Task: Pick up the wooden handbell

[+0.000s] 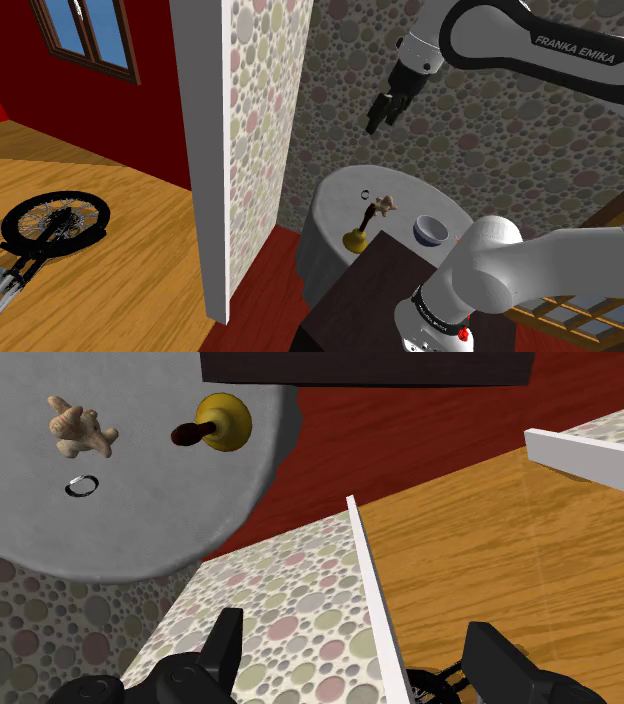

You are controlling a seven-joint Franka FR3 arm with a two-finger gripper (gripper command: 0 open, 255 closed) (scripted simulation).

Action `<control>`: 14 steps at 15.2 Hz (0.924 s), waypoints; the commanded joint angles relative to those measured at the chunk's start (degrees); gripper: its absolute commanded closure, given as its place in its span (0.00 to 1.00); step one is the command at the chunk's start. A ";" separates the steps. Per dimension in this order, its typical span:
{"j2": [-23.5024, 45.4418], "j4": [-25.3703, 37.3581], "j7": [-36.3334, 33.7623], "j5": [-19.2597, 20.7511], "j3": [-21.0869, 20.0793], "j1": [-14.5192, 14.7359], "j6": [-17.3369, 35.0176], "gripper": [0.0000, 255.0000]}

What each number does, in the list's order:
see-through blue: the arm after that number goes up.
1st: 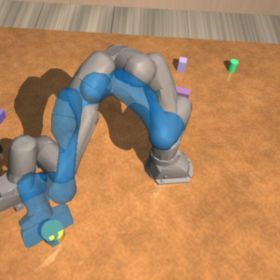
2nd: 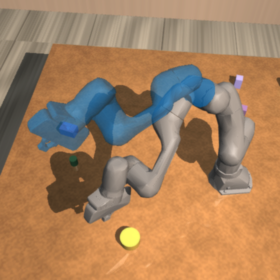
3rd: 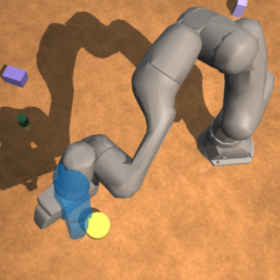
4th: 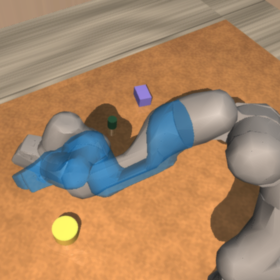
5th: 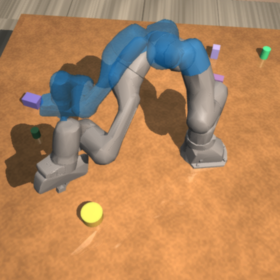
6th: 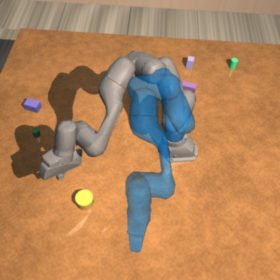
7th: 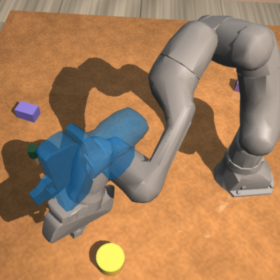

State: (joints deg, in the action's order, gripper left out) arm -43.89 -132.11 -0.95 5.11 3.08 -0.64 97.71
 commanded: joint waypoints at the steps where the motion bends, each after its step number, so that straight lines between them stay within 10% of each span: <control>1: 0.00 0.00 0.00 0.00 0.00 0.00 0.00 0.00; 14: 0.12 -20.02 13.96 6.50 13.21 -2.93 20.29 0.00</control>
State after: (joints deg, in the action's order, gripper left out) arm -44.26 -151.12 11.71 11.00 15.08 -3.27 116.36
